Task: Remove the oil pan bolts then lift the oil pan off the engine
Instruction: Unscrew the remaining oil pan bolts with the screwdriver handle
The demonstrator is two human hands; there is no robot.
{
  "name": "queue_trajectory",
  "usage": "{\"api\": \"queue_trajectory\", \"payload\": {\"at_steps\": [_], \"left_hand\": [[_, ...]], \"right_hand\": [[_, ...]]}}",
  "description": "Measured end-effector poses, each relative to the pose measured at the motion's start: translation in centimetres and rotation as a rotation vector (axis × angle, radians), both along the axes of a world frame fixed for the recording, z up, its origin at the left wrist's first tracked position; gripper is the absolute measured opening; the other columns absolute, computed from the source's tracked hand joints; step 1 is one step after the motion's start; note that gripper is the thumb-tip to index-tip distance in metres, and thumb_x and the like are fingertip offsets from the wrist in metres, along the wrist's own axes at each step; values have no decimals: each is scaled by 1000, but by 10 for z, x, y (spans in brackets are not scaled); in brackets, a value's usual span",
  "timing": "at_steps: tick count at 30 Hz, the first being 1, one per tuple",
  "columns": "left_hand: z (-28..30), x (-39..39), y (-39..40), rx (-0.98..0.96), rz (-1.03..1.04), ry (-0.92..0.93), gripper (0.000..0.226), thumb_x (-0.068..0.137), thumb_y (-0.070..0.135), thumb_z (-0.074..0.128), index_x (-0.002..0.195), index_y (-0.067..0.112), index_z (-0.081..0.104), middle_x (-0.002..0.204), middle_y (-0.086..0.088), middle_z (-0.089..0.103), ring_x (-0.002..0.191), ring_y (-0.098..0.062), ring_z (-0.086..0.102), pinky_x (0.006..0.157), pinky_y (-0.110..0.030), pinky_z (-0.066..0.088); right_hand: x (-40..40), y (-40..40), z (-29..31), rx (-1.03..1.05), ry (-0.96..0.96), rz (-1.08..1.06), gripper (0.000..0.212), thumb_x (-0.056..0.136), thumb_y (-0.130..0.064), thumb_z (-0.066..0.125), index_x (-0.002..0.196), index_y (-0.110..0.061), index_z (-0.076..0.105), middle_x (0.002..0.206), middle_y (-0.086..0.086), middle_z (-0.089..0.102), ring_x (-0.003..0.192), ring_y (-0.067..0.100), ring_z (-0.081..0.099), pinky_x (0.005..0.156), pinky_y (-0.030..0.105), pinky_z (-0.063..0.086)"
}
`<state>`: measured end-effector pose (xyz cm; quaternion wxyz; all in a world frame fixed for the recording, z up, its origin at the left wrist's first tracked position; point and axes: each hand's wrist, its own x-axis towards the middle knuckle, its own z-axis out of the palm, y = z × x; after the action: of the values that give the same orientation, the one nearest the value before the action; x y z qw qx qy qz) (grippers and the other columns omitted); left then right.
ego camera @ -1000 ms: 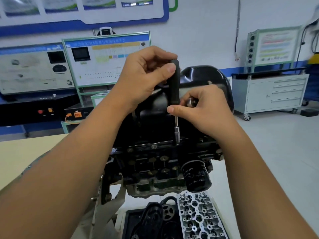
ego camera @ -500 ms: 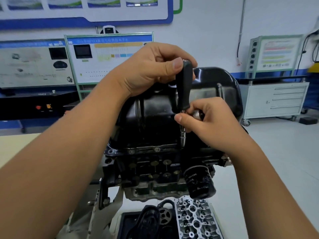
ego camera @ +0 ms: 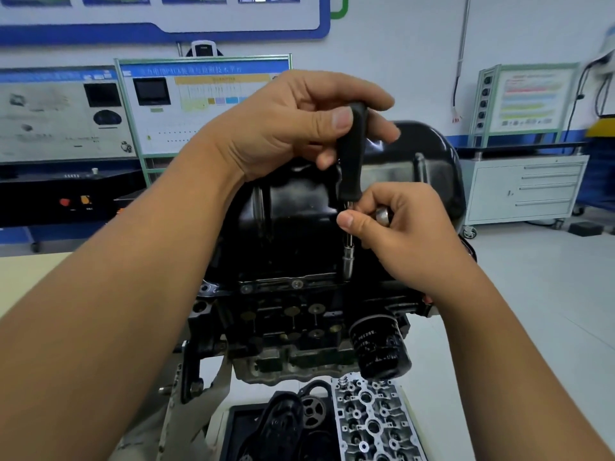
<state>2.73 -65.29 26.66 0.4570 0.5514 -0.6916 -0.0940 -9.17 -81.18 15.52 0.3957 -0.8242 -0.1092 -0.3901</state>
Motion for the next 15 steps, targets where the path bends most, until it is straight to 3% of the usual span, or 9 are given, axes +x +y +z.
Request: {"api": "queue_trajectory", "payload": {"at_steps": [2, 4, 6, 8, 11, 15], "left_hand": [[-1, -1, -1, -26, 10, -9, 35, 94, 28, 67, 123, 9, 63, 114, -13, 74, 59, -8, 56, 58, -18, 47], [-6, -4, -4, -96, 87, -4, 32, 87, 29, 77, 110, 10, 64, 98, -6, 77, 62, -8, 60, 53, -16, 45], [-10, -5, -7, -202, 231, 10, 33, 76, 22, 89, 93, 13, 61, 80, 4, 69, 63, -5, 58, 50, -15, 44], [-12, -7, -10, -269, 319, -12, 36, 71, 17, 89, 84, 16, 56, 75, 10, 60, 63, -2, 54, 52, -15, 44], [-12, -13, -11, -230, 327, -20, 31, 76, 18, 85, 89, 17, 57, 82, 4, 68, 65, -4, 58, 48, -17, 43], [-9, -17, -8, -82, 193, -66, 24, 95, 15, 67, 119, 12, 65, 108, -12, 77, 72, -10, 64, 53, -20, 48]], "right_hand": [[0, 0, -1, 1, -17, -39, 27, 87, -22, 82, 66, -14, 68, 47, -3, 48, 47, 5, 40, 53, 17, 34], [-2, 1, -2, 20, -58, -64, 24, 83, -29, 85, 67, -17, 72, 50, -2, 55, 48, 4, 44, 54, 14, 36], [-4, 3, -2, 96, -120, -48, 22, 80, -34, 88, 71, -19, 74, 57, 1, 62, 52, 2, 48, 55, 14, 40], [-5, 3, -2, 171, -160, -19, 22, 78, -36, 89, 75, -19, 74, 57, -2, 61, 51, 2, 47, 55, 14, 40], [-3, 7, -4, 155, -152, -43, 26, 75, -34, 91, 71, -17, 73, 58, 4, 61, 52, 5, 47, 55, 17, 42], [-1, 10, -6, 109, -145, -139, 31, 74, -28, 92, 63, -14, 67, 54, 1, 59, 49, 4, 47, 54, 11, 38]]}}
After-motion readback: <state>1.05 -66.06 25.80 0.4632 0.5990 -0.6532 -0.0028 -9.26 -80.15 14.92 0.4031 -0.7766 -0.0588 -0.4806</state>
